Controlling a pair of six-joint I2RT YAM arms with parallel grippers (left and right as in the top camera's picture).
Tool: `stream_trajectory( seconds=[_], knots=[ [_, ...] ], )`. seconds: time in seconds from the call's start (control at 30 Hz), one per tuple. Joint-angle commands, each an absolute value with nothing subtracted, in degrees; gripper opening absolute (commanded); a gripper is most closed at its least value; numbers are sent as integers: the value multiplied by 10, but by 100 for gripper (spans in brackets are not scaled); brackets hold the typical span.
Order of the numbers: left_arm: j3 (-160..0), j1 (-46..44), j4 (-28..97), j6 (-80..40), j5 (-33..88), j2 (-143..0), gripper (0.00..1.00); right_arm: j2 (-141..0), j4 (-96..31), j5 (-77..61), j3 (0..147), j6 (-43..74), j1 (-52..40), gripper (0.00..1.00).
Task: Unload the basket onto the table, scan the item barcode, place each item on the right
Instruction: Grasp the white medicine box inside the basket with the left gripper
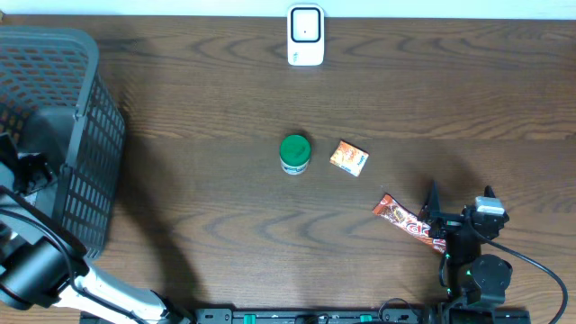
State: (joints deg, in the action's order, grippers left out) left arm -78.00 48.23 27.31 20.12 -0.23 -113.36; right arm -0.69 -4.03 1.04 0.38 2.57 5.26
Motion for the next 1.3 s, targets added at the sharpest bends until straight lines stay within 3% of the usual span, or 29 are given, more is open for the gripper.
stream_trajectory(
  seconds=[0.0, 0.37, 0.5, 0.57, 0.93, 1.27],
  knots=[
    [-773, 498, 280, 207, 45, -1166, 91, -4, -42, 10, 3, 32, 56, 99],
    [-773, 504, 278, 207, 73, -1228, 91, -4, -42, 10, 3, 32, 56, 99],
    [-773, 504, 279, 208, 86, -1228, 60, -4, -42, 10, 3, 32, 56, 99],
    [-773, 504, 280, 207, 86, -1228, 52, -4, -42, 10, 3, 32, 56, 99],
    [-780, 503, 281, 156, 89, -1223, 51, -4, -42, 10, 3, 31, 56, 99],
    [-784, 484, 281, 142, 241, -1119, 48, -4, -42, 10, 3, 31, 56, 99]
  ],
)
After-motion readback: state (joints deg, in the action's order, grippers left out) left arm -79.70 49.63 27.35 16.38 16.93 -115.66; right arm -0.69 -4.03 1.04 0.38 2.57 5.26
